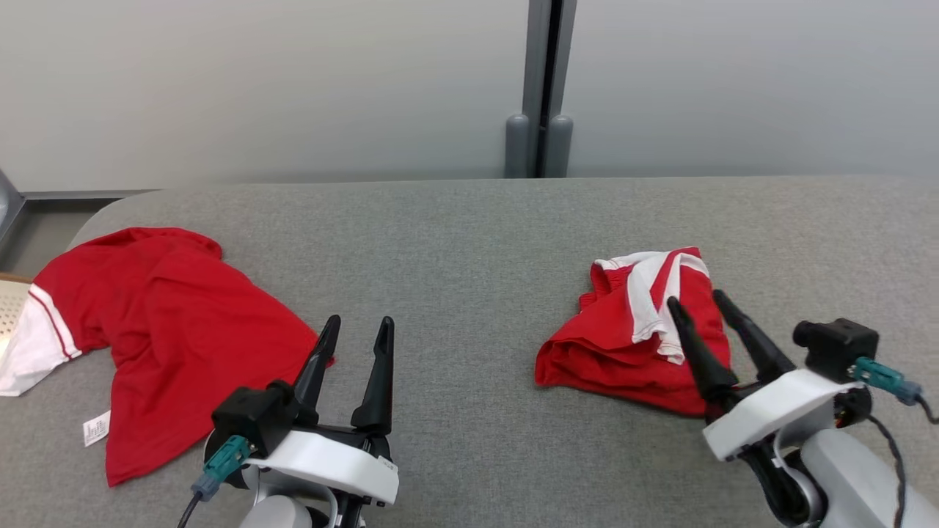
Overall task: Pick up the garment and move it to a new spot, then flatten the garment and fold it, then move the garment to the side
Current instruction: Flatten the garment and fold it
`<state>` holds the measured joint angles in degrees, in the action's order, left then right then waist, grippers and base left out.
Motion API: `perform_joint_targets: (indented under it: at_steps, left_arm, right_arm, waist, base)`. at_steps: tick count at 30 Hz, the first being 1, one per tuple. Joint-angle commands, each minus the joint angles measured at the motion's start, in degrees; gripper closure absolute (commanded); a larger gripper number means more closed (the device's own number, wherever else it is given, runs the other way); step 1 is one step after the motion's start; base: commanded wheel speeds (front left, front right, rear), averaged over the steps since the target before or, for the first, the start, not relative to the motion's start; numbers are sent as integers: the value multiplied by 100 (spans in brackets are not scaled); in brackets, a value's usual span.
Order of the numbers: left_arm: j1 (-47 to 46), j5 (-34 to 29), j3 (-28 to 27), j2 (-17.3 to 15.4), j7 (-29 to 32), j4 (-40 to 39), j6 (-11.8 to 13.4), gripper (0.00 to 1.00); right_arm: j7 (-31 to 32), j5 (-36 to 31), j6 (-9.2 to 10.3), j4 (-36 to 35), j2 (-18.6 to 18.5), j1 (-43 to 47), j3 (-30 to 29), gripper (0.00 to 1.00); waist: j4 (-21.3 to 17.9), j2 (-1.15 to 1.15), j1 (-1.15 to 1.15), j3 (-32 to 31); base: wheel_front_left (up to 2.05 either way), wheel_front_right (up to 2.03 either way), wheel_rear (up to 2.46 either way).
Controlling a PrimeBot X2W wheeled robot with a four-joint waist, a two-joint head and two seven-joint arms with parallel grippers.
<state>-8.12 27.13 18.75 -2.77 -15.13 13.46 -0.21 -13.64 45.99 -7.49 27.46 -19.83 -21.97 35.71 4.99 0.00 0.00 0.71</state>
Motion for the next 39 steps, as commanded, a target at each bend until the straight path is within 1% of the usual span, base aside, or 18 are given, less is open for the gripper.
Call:
perform_joint_targets:
  at_steps: [1,5,7,9,11,13,14,16,21,26,27,28,29,33,39]
  left_arm:
    - [68,-47,-68,-23,-1,-60,-21,0]
    - [95,-73,-123,-25,-1,-179,-23,0]
    - [122,-71,-172,-24,-2,-261,2,0]
    - [110,-369,-207,-23,-1,-340,43,0]
    - [152,-577,-242,-22,-2,-437,113,0]
    - [218,-670,-264,-25,-1,-524,168,0]
    - [232,-705,-267,-23,-1,-561,188,0]
    - [266,-747,-258,-23,-2,-625,213,0]
    - [282,-714,-223,-24,-2,-650,200,0]
    - [144,-664,-132,-24,-2,-618,156,0]
    - [124,-657,-96,-24,-2,-601,145,0]
    - [98,-656,-62,-25,-2,-585,142,0]
    - [50,-651,-34,-24,-2,-575,132,0]
    - [-106,-661,111,-24,-2,-542,121,0]
    - [-286,-596,262,-23,-2,-559,180,0]
  right_arm:
    - [-75,-202,-1,-84,-110,160,-305,0]
    - [-148,-749,-1,-214,-178,459,-1074,0]
    - [-159,-1017,-1,-305,-114,670,-1496,0]
    - [-165,-1493,-1,-469,-119,878,-1951,0]
    - [-162,-1823,-1,-655,67,1156,-2440,0]
    - [-162,-2232,-1,-863,200,1388,-2854,0]
    - [-164,-2337,-1,-965,308,1488,-2997,0]
    - [-164,-2537,-1,-1139,455,1662,-3195,0]
    - [-165,-2774,-1,-1286,620,1812,-3336,0]
    - [-165,-2849,-1,-1258,641,1694,-3305,0]
    - [-166,-2808,-1,-1234,632,1662,-3260,58]
    - [-165,-2748,-1,-1199,630,1614,-3234,100]
    - [-165,-2648,-1,-1127,641,1568,-3208,100]
    - [-165,-2582,-1,-748,520,1293,-3001,100]
    - [-154,-2545,-1,-6,441,833,-2736,100]
  waist:
    - [-165,0,0,-37]
    - [-344,0,0,-43]
    - [-418,0,0,-32]
    - [-475,0,0,-9]
    - [-536,0,0,24]
    - [-583,0,0,49]
    - [-601,0,0,62]
    - [-625,0,0,87]
    - [-623,0,0,141]
    - [-504,0,0,282]
    - [-464,0,0,329]
    - [-419,0,0,389]
    - [-368,0,0,452]
    - [-104,0,0,738]
    - [284,0,0,1076]
  base:
    - [0,0,0]
    - [0,0,0]
    - [0,0,0]
    - [0,0,0]
    - [0,0,0]
    - [0,0,0]
    - [0,0,0]
    - [0,0,0]
    - [0,0,0]
    - [0,0,0]
    - [0,0,0]
    - [0,0,0]
    - [0,0,0]
    - [0,0,0]
    - [0,0,0]
